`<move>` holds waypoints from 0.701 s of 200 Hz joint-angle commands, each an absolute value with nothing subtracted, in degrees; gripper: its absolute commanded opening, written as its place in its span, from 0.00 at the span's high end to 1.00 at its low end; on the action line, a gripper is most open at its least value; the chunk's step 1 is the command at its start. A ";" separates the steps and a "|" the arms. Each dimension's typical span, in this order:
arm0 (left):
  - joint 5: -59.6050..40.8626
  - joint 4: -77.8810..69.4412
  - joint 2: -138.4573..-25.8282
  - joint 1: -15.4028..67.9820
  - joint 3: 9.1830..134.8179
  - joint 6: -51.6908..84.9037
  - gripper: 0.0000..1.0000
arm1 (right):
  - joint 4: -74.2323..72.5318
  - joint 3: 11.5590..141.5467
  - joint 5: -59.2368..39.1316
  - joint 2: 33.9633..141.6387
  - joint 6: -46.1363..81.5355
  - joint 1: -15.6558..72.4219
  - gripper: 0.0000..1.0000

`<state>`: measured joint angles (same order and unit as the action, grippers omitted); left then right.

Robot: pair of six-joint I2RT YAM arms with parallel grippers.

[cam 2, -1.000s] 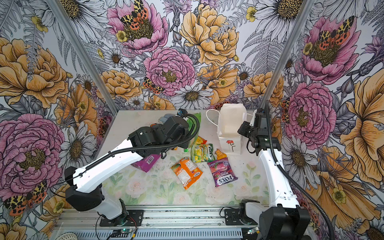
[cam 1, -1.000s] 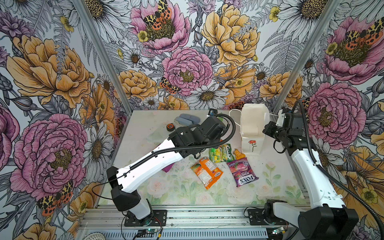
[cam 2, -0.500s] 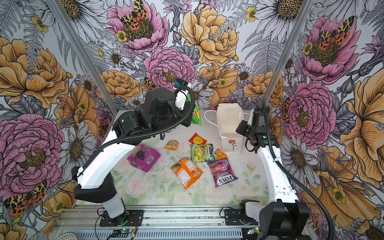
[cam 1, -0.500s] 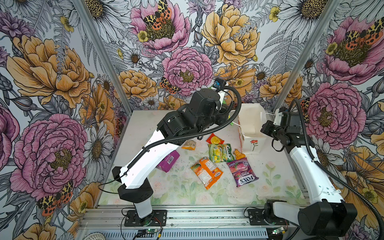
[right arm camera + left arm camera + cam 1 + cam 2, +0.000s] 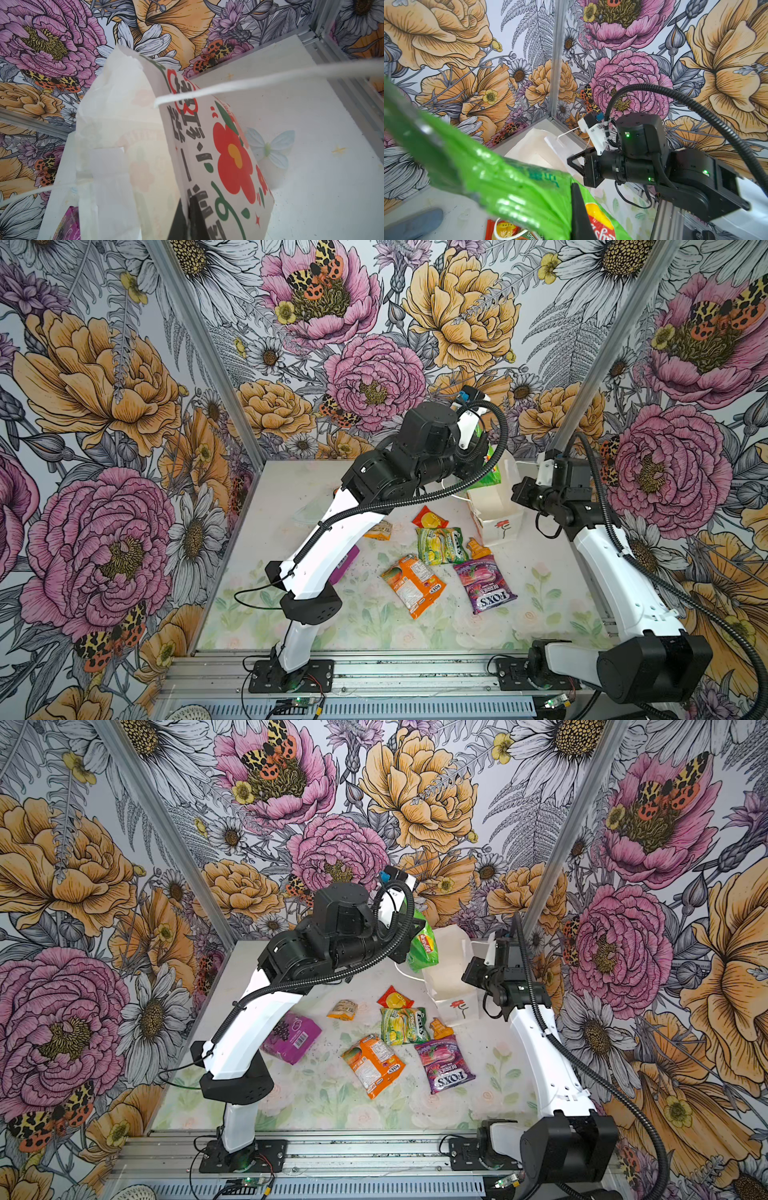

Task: Place the snacks into the paper bag
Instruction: 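Lower the chip bag into the paper bag held open by the right gripper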

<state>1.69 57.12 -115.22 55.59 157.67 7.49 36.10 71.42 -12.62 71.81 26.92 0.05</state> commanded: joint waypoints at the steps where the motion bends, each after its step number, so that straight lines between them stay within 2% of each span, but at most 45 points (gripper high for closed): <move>1: -8.18 51.24 -115.68 53.36 158.53 8.44 1.00 | 35.42 73.00 -15.07 72.12 26.22 0.77 1.00; 15: -12.71 48.60 -116.56 51.94 158.28 10.45 1.00 | 35.33 72.97 -15.53 72.28 26.32 0.97 1.00; 77: -21.15 42.36 -120.75 48.89 158.54 14.26 1.00 | 35.24 72.77 -17.65 72.31 26.64 1.22 1.00; 140: -22.86 40.96 -124.50 48.61 158.47 15.60 1.00 | 35.24 71.83 -18.19 71.35 27.04 1.36 1.00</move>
